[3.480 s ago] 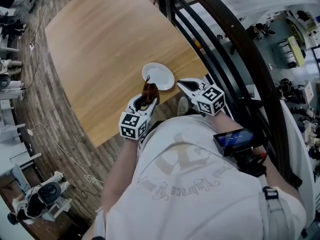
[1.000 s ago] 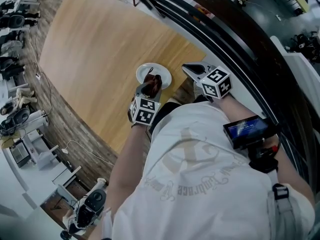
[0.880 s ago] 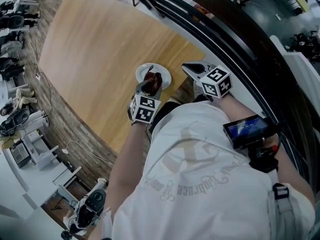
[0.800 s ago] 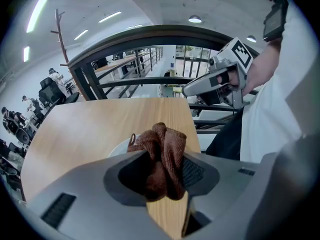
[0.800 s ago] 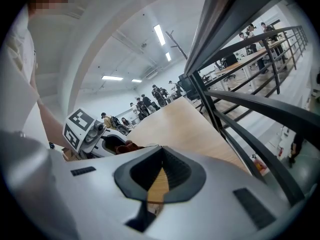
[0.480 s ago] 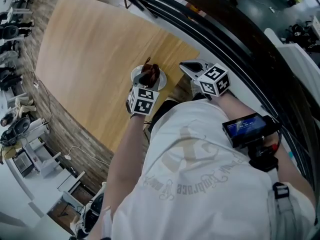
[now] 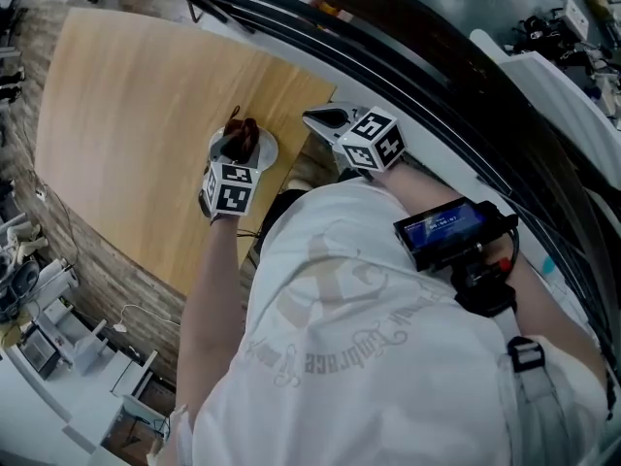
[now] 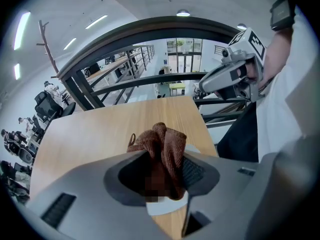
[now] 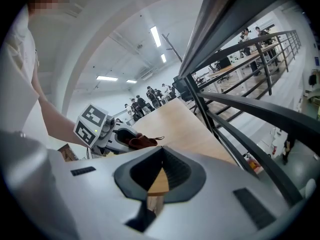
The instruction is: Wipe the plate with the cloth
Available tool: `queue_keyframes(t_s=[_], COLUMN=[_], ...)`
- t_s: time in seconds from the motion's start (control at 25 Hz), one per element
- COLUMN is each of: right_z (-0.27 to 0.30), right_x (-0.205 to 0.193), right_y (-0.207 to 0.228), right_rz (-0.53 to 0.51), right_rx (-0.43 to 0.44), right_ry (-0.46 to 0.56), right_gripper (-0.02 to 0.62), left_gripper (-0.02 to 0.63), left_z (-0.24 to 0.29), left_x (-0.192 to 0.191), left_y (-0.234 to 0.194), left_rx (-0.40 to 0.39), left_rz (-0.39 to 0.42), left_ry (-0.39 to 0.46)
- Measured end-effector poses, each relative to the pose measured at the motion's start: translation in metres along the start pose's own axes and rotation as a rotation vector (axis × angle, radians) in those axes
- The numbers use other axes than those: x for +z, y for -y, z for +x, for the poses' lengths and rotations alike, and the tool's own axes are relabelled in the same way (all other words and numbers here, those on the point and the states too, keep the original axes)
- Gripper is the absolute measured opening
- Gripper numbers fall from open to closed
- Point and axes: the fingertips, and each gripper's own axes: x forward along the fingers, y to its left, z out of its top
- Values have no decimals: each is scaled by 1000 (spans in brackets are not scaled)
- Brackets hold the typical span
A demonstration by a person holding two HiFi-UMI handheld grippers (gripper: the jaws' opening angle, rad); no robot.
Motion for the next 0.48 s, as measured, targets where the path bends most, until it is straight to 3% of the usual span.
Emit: queue_keyframes(t_s=[0.48], right_z=[0], right_x=[-7], right_y=[-3], right_rz=[0], right_rx=[11], right_ry=[-2], right_gripper=[14], left_gripper=[169], left_z=[-21], left_x=[-38], left_y=[7], left_rx=[18], left_rz=[-85], left_ry=[-71])
